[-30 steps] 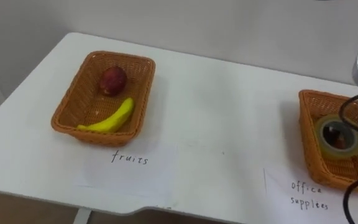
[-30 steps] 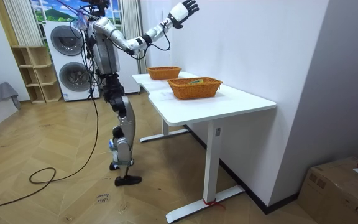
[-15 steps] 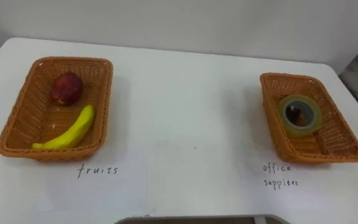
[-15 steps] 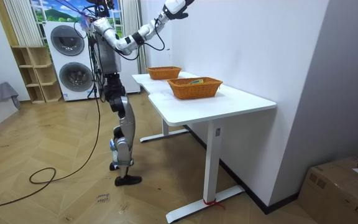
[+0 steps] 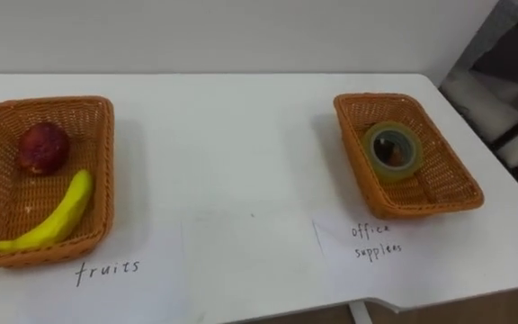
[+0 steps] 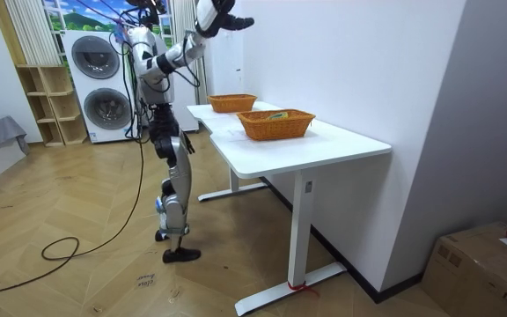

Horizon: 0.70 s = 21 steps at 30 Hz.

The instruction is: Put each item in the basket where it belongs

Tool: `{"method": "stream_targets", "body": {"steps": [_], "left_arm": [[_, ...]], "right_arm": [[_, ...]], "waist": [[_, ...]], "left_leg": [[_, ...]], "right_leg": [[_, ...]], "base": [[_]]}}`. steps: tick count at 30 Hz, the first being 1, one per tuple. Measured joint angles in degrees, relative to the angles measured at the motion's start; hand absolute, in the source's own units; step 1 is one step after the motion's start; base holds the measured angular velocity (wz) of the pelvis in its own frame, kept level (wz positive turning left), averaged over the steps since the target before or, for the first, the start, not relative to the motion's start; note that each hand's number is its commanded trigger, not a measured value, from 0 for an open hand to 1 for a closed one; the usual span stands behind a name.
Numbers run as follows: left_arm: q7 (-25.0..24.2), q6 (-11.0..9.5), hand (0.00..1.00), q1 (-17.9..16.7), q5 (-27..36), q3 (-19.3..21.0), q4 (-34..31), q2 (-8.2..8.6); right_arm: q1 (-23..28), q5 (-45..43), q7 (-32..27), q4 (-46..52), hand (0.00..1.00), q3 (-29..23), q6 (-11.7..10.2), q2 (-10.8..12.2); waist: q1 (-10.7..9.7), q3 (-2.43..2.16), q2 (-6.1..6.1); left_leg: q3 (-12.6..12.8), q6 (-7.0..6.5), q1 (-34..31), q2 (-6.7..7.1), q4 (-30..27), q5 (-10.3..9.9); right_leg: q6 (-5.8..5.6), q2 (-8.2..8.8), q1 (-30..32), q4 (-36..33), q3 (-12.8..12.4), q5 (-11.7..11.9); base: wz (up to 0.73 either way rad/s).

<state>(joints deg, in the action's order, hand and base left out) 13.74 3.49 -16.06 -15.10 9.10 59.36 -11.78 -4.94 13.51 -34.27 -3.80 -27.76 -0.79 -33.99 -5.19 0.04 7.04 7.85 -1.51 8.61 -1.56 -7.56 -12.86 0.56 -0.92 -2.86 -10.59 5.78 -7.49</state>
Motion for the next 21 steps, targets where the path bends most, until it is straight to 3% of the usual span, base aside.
{"method": "stream_targets", "body": {"steps": [5, 13, 19, 21], "left_arm": [[0.9, 0.1, 0.00, -0.6, 1.0, 0.5, -0.3, 0.09], [2.4, 0.1, 0.00, -1.0, 2.7, 0.1, -2.0, 0.45], [3.4, -1.0, 0.00, -1.1, 7.0, -0.3, -2.3, 1.78], [3.5, -1.0, 0.00, -1.6, 6.9, -0.2, -2.4, 1.91]], "right_arm": [[5.3, 6.8, -3.0, -0.2, 0.00, -3.0, -0.1, 4.1], [12.9, 19.5, -10.3, -7.6, 0.00, -3.5, -1.8, 9.8], [13.4, 24.8, -12.8, -16.1, 0.00, -4.1, -2.8, 13.0], [14.1, 28.2, -14.2, -18.8, 0.00, -6.4, -3.1, 15.0]], "waist": [[-0.5, -0.01, -0.15], [-1.2, -0.22, -2.25], [-2.4, -0.27, -3.46], [-2.6, -0.29, -3.57]], "left_leg": [[0.1, 0.03, 0.0, -0.05, 0.0, -0.1], [0.1, 0.02, -0.2, -0.07, 0.0, -0.3], [0.3, -0.04, -0.3, 0.25, -0.2, -0.5], [0.4, 0.00, -0.2, 0.25, -0.3, -0.5]], "right_leg": [[0.01, -0.12, 0.1, 0.1, -0.3, 0.0], [0.01, -0.15, 0.1, 0.1, -0.3, 0.0], [0.17, -0.07, 0.2, -0.1, -1.1, -0.3], [0.30, -0.10, 0.1, 0.0, -1.0, -0.6]], "base": [[0.00], [0.00], [-0.02], [0.00]]}}
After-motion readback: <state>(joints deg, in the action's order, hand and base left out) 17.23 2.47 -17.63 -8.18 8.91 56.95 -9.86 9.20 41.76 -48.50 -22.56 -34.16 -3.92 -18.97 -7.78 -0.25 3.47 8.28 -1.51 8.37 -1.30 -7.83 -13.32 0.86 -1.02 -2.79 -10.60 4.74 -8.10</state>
